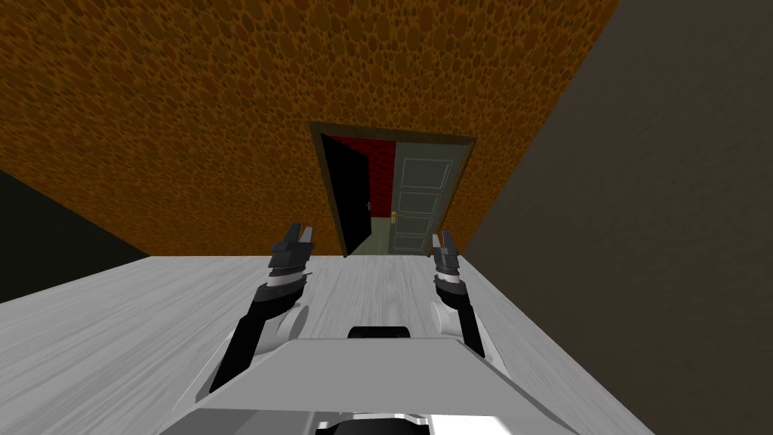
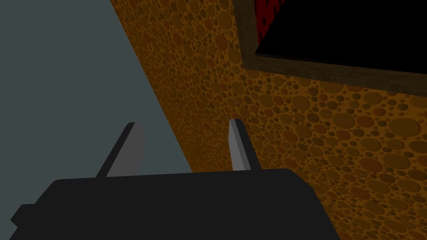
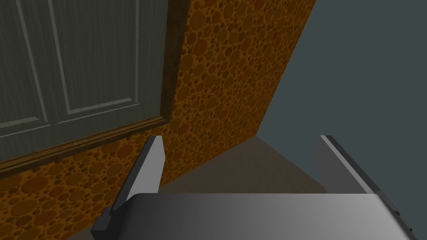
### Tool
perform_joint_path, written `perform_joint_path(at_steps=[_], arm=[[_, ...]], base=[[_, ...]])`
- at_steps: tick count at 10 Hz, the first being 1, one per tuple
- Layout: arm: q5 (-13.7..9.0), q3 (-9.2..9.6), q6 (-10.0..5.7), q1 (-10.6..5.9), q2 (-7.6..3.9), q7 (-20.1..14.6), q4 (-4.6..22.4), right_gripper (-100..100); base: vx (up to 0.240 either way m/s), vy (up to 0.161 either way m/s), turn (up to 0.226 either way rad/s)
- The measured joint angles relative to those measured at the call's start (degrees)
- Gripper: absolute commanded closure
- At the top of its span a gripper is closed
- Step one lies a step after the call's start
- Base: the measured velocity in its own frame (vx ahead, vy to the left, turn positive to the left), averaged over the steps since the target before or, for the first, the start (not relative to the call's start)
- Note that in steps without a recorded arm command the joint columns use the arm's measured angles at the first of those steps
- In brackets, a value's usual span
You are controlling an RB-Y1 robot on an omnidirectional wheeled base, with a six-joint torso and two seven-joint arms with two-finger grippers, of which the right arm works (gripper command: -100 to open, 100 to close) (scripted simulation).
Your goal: Push the door open
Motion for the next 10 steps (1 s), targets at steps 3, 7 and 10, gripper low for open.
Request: perform_joint_path(at_steps=[3, 7, 10], arm=[[-1.2, -0.12, 0.72, -2.87, -0.86, 0.01, 4.31, -100], [-2.38, -0.01, 1.31, -6.53, -1.43, 0.28, 9.6, -100], [-3.36, -0.13, 0.96, -8.92, -1.99, 0.29, 14.17, -100]], base=[[0.103, -0.008, -0.005], [0.056, -0.001, -0.002], [0.081, -0.009, -0.006]])
